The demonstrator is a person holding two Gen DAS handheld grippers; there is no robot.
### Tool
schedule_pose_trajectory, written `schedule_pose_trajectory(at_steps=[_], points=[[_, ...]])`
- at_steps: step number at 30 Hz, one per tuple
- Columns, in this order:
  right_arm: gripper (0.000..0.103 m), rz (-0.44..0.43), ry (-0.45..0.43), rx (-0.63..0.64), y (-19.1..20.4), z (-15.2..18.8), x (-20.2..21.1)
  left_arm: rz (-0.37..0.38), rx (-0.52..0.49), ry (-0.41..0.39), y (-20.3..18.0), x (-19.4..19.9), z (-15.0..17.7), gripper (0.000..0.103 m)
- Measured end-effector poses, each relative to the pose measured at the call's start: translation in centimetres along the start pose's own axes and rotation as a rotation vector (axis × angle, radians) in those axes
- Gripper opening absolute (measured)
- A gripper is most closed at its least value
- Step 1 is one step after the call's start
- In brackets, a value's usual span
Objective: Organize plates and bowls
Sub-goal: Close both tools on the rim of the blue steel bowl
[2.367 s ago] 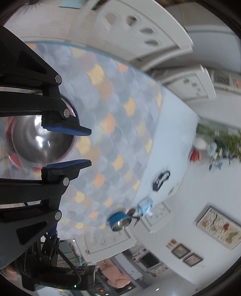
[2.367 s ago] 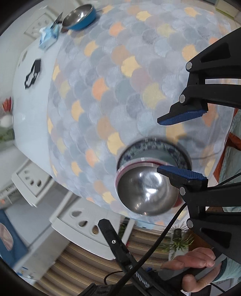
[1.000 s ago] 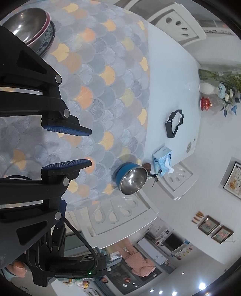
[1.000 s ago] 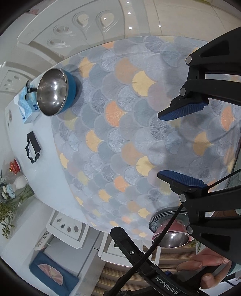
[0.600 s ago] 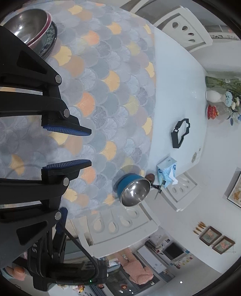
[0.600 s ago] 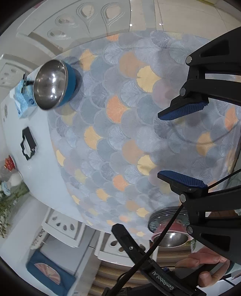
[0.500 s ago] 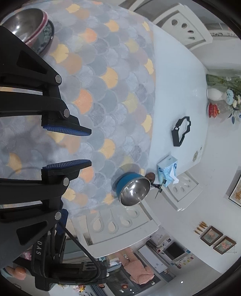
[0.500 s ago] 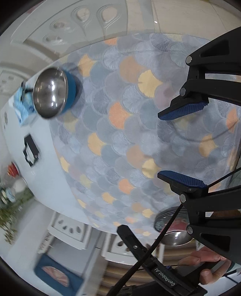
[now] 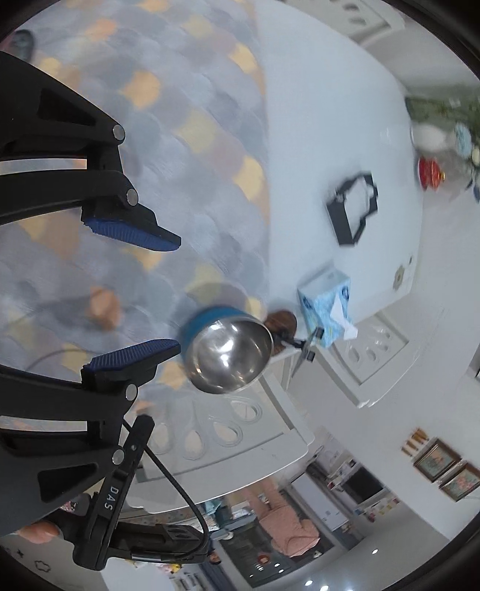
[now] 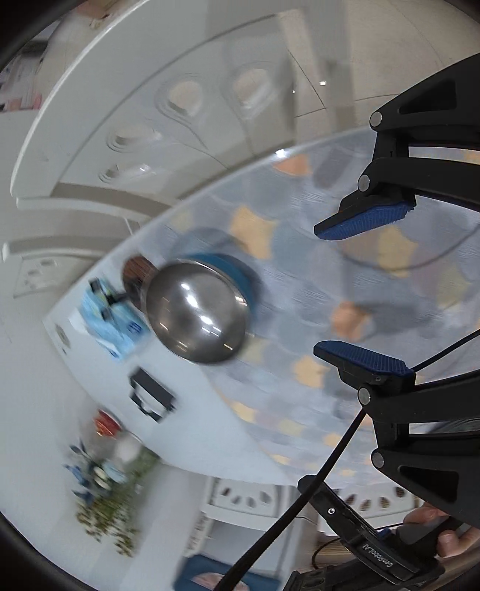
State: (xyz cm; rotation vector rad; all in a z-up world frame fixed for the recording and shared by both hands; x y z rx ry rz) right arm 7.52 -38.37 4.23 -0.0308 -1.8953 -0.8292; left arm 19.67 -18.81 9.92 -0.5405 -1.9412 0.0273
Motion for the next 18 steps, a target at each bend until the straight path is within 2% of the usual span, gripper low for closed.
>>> schedule_pose_trajectory(at_steps=[7, 18], points=[[0.055, 0.031, 0.014, -0.024, -1.6, -3.6, -3.2, -0.005, -0.085, 0.063, -3.2, -6.4, -2.9, 0.047], [0.055, 0.052, 0.031, 0.004, -1.7, -6.7, -7.6, -0.004, -0.101, 0.133, -3.4, -13.0, -4.3, 0.040]])
Point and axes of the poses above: each gripper's, at about its wrist camera, not at the fingertips, and x roughly against the way its jaws point, y to its left, z to its underside, the point moved 5 cm from there along -x, roughly the way its jaws point, and after that the axes turned 6 degrees about -z, right-handed, at the moved point
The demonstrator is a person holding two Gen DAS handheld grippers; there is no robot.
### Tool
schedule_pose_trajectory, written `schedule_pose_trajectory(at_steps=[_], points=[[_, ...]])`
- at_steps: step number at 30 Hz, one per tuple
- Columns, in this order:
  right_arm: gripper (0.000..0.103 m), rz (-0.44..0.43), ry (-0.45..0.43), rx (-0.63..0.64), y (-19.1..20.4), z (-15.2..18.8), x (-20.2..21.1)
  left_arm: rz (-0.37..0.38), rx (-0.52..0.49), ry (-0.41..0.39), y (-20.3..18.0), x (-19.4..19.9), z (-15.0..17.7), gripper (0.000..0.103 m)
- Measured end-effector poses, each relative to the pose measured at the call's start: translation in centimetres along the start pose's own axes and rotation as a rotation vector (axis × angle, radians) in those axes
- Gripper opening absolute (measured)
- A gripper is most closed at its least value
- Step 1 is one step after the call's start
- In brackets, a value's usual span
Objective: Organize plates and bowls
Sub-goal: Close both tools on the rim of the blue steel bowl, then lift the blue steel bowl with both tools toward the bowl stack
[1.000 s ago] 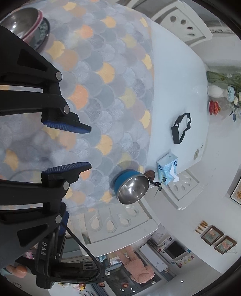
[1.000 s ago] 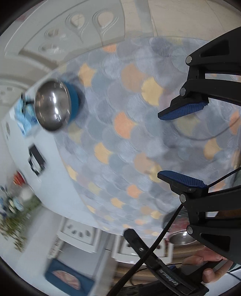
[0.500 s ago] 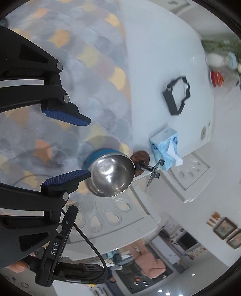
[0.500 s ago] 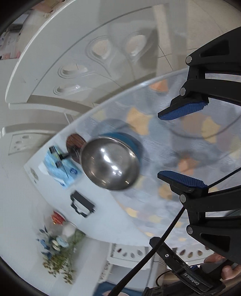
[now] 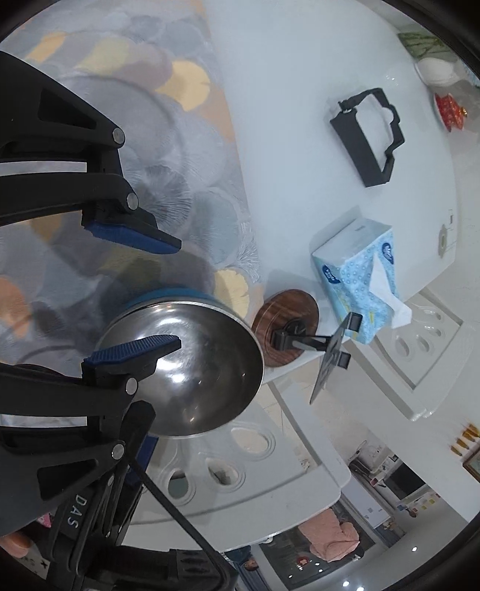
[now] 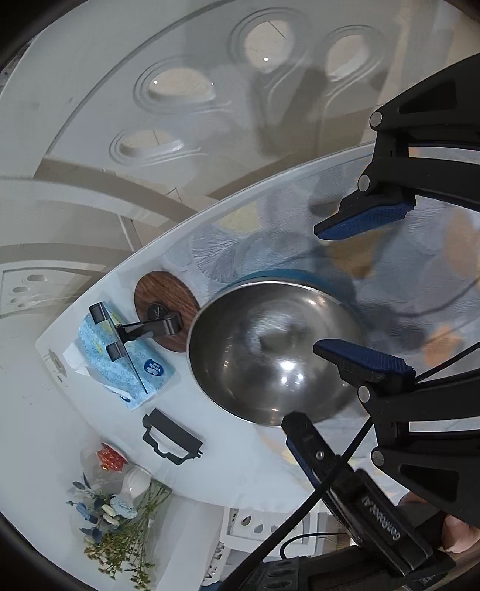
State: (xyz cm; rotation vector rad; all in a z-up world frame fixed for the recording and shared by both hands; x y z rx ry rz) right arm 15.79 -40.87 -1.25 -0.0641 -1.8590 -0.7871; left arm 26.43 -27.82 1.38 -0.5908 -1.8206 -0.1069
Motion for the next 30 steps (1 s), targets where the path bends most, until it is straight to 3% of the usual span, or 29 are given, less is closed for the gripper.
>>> schedule_pose_trajectory(at_steps=[4, 10, 13, 19, 30], points=[[0.051, 0.010, -0.005, 0.011, -0.1, -0.6, -0.9, 0.014, -0.001, 0.005, 0.0, -1.0, -0.3, 0.039], [0.034, 0.035, 0.002, 0.013, -0.4, -0.7, -2.1, 0.045, -0.024, 0.017, -0.6, -2.1, -0.2, 0.018], [0.023, 0.037, 0.014, 0.012, -0.4, -0.5, -2.5, 0.038, -0.027, 0.010, -0.5, -2.0, 0.0, 0.014], [0.022, 0.067, 0.013, 0.045, 0.2, -0.1, -2.4, 0.060, -0.003, 0.006, -0.1, -1.4, 0.2, 0.014], [0.022, 0.074, -0.028, 0.097, 2.4, 1.2, 1.1, 0.067, 0.004, -0.075, -0.8, 2.8, 1.1, 0.014]])
Point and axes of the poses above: each gripper's, at about its wrist camera, not at the fingertips, and x roughly against the way its jaws point, y to its left, z to its underside, the point moved 5 cm from there along -x, roughly the way its jaws point, and after that the axes turned 6 degrees about -z, right-handed, at the moved point
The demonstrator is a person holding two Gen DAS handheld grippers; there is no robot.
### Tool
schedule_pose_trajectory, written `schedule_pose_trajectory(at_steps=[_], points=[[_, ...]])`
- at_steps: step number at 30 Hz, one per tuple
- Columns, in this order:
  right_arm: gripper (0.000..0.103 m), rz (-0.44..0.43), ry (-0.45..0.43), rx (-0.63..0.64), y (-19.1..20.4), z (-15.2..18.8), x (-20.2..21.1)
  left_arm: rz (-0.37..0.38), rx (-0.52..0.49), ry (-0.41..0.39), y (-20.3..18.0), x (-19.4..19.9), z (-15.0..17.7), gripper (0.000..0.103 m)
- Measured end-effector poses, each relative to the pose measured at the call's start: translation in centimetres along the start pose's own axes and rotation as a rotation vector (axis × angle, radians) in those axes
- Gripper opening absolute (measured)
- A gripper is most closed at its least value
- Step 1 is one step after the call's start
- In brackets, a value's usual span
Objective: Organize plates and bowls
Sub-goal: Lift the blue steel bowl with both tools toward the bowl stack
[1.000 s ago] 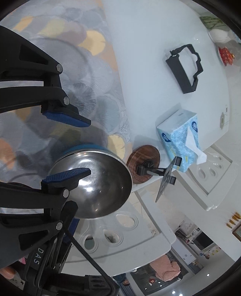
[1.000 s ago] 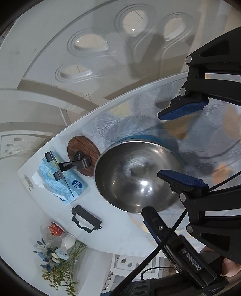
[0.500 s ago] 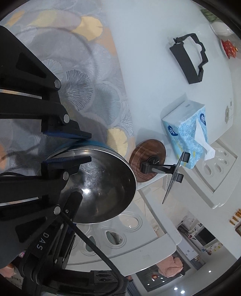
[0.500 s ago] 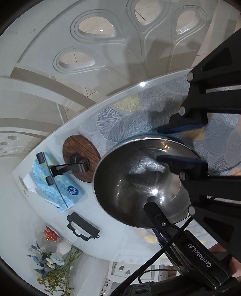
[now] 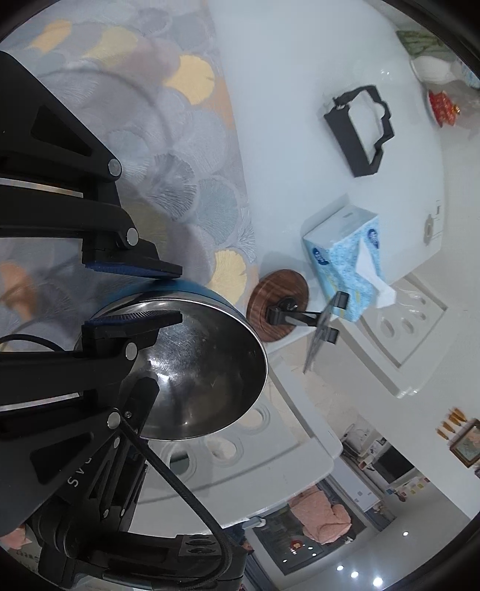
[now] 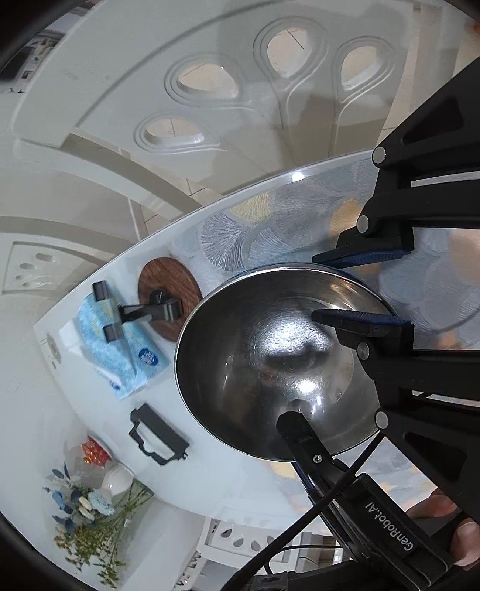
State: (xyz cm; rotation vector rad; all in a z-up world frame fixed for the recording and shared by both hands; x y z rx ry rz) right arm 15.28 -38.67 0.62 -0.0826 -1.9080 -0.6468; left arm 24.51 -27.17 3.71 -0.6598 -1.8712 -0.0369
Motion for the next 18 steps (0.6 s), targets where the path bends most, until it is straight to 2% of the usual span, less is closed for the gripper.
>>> schedule_pose_trajectory(at_steps=[11, 18], points=[[0.022, -0.055, -0.057, 0.085, 5.8, 4.0, 7.4, -0.022, 0.042, -0.161, 0.1, 11.3, 3.1, 0.014], [0.022, -0.095, -0.071, 0.183, 11.0, 8.5, 11.0, -0.067, 0.103, -0.248, 2.2, 18.5, 7.5, 0.014]])
Point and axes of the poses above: each gripper's, at about its wrist camera, not at the fingertips, and x roughly against the way its jaws point, y to its left, z to its underside, the point moved 5 cm from there along -x, roughly the way its jaws point, and after that the axes turned 6 degrees about -z, right-handed, at the moved point
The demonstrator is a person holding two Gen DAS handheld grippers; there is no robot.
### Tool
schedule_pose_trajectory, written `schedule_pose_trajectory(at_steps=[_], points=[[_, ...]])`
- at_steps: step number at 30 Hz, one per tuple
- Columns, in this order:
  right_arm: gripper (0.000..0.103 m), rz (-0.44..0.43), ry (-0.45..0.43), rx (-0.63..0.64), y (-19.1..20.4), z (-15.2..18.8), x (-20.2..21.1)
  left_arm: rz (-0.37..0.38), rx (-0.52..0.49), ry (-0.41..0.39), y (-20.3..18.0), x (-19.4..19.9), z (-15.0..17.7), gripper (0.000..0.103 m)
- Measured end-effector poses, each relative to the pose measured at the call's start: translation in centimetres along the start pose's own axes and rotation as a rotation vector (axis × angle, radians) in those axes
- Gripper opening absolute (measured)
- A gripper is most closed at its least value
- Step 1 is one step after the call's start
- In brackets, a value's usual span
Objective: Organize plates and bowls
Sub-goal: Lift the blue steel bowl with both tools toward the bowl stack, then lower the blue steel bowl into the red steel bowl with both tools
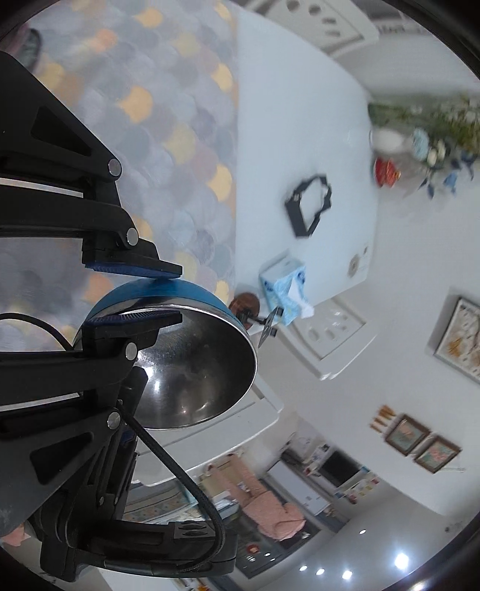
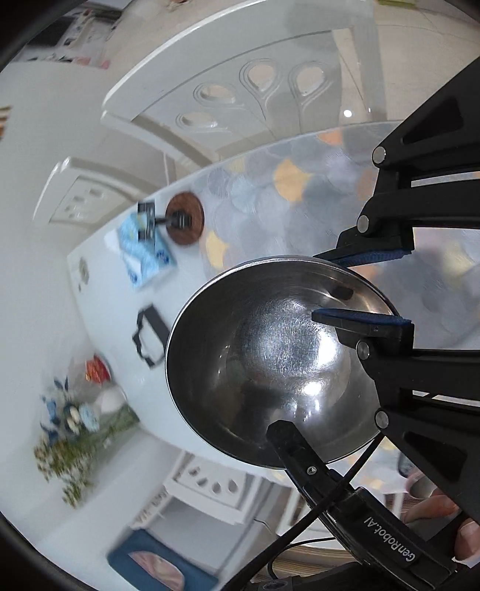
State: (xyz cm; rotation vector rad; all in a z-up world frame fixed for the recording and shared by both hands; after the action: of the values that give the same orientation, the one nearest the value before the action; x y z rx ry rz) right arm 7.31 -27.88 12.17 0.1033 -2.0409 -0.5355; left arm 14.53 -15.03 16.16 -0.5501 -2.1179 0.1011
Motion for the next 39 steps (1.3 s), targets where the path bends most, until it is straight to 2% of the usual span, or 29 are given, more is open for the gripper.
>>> schedule_pose_trajectory(at_steps=[5, 10, 14, 22, 31, 39], points=[[0.022, -0.049, 0.023, 0.102, 5.6, 3.0, 0.9, -0.055, 0.081, -0.044, 3.8, 5.1, 2.7, 0.015], [0.022, -0.107, 0.072, 0.186, 11.2, 6.2, 0.0, -0.132, 0.161, -0.078, 8.5, 9.8, 5.6, 0.015], [0.022, -0.153, 0.128, 0.248, 15.7, 8.7, -1.6, -0.193, 0.214, -0.097, 12.3, 12.7, 7.6, 0.015], [0.023, -0.204, 0.218, 0.354, 23.6, 13.2, -3.7, -0.261, 0.338, -0.122, 19.3, 17.5, 11.4, 0.015], [0.023, -0.198, 0.277, 0.419, 28.5, 16.2, -5.7, -0.278, 0.408, -0.104, 24.3, 19.5, 14.8, 0.015], [0.024, -0.131, 0.348, 0.411, 29.7, 19.0, -8.5, -0.258, 0.413, -0.006, 27.4, 17.9, 18.2, 0.015]])
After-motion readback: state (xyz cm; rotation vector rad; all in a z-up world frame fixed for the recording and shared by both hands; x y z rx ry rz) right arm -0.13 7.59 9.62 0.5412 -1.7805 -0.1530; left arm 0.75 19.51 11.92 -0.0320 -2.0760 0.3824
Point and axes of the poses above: each gripper's, at about its wrist camera, not at the fingertips, and x roughly against the way its jaws point, y to its left, z to its underside, the point moved 5 cm from there along -x, roughly the way its jaws point, and after that the axes turned 6 degrees about -z, right-handed, at the moved point
